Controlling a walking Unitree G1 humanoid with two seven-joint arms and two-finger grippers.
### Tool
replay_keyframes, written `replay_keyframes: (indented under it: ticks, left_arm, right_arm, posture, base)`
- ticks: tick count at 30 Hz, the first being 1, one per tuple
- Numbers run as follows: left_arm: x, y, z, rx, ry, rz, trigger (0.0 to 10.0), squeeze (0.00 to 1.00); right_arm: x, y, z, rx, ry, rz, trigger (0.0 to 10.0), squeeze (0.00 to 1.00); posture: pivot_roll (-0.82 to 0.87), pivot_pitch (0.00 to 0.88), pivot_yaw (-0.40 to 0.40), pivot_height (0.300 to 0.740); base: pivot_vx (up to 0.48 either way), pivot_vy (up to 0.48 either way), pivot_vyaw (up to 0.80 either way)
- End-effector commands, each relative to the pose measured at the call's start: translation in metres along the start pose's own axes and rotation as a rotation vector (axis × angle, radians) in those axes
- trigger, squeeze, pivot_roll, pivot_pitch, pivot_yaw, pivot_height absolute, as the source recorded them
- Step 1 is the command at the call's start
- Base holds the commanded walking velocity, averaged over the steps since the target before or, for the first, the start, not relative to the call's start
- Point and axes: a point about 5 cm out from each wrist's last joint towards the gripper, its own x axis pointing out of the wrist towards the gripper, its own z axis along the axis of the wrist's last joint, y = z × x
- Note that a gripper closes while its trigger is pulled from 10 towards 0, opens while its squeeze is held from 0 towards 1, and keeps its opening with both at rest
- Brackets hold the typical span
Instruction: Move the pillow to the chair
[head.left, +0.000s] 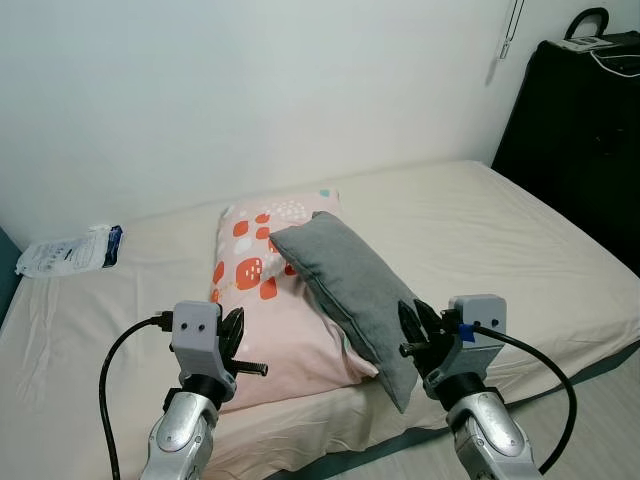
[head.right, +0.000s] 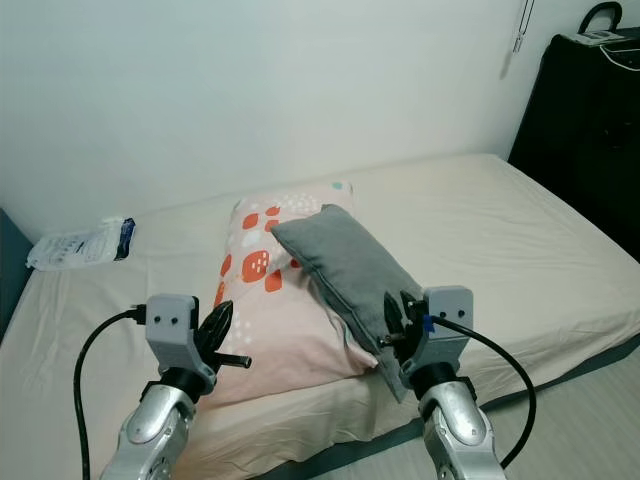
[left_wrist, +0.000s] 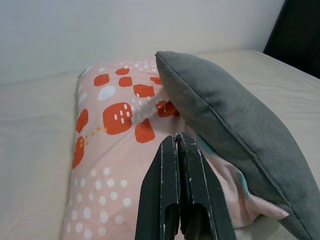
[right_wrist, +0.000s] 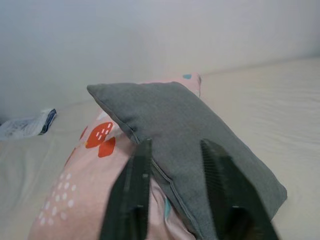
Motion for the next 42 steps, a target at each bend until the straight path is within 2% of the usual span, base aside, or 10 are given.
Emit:
replay_keyframes:
  ticks: [1, 12, 15, 20, 24, 25, 27, 28, 31, 42]
  left_arm:
    - [-0.003, 0.003, -0.002, 0.016, 0.019, 0.003, 0.0, 0.00]
    - [-0.003, 0.003, -0.003, 0.020, 0.022, -0.002, 0.0, 0.00]
    - [-0.003, 0.003, -0.004, 0.027, 0.031, -0.006, 0.0, 0.00]
    - [-0.003, 0.003, -0.005, 0.028, 0.032, -0.007, 0.0, 0.00]
    - [-0.004, 0.002, -0.006, 0.032, 0.037, -0.013, 0.0, 0.00]
    - [-0.004, 0.002, -0.007, 0.033, 0.038, -0.014, 0.0, 0.00]
    - [-0.004, 0.002, -0.007, 0.033, 0.039, -0.015, 0.0, 0.00]
    - [-0.003, 0.002, -0.007, 0.034, 0.040, -0.017, 0.0, 0.00]
    - [-0.003, 0.001, -0.008, 0.035, 0.042, -0.021, 0.0, 0.00]
    - [-0.005, 0.001, -0.009, 0.031, 0.050, -0.002, 0.0, 0.00]
  right_arm:
    - [-0.001, 0.001, 0.001, 0.020, -0.013, 0.007, 10.0, 1.00]
    - [0.000, 0.003, -0.001, 0.004, 0.011, 0.035, 10.0, 1.00]
    - [-0.001, 0.001, -0.009, -0.007, 0.082, 0.009, 10.0, 1.00]
    - [-0.001, 0.001, -0.009, -0.008, 0.085, 0.004, 10.0, 1.00]
    - [-0.002, 0.001, -0.013, 0.009, 0.109, 0.005, 10.0, 1.00]
    - [-0.001, 0.004, -0.013, 0.060, 0.095, 0.040, 10.0, 1.00]
    - [-0.001, 0.005, -0.013, 0.081, 0.088, 0.054, 10.0, 1.00]
    - [0.000, 0.005, -0.012, 0.042, 0.091, 0.047, 10.0, 0.00]
    - [0.000, 0.002, -0.010, -0.019, 0.082, 0.014, 10.0, 0.00]
    - [-0.004, -0.004, -0.005, -0.001, 0.036, -0.030, 10.0, 0.00]
  posture:
    - [0.07, 0.000, 0.019, 0.740]
    - [0.05, 0.000, 0.027, 0.740]
    - [0.05, 0.000, 0.031, 0.740]
    - [0.05, 0.000, 0.033, 0.740]
    - [0.05, 0.000, 0.033, 0.740]
    - [0.04, 0.000, 0.033, 0.740]
    - [0.04, 0.000, 0.033, 0.740]
    - [0.05, 0.000, 0.029, 0.740]
    - [0.04, 0.000, 0.025, 0.740]
    - [0.05, 0.000, 0.013, 0.740]
  base:
    - [0.000, 0.000, 0.00]
    - [0.000, 0.000, 0.00]
    - [0.000, 0.000, 0.00]
    - [0.000, 0.000, 0.00]
    - [0.000, 0.000, 0.00]
    - [0.000, 0.000, 0.00]
    - [0.000, 0.000, 0.00]
    - [0.000, 0.000, 0.00]
    - [0.000, 0.000, 0.00]
    - [0.000, 0.000, 0.00]
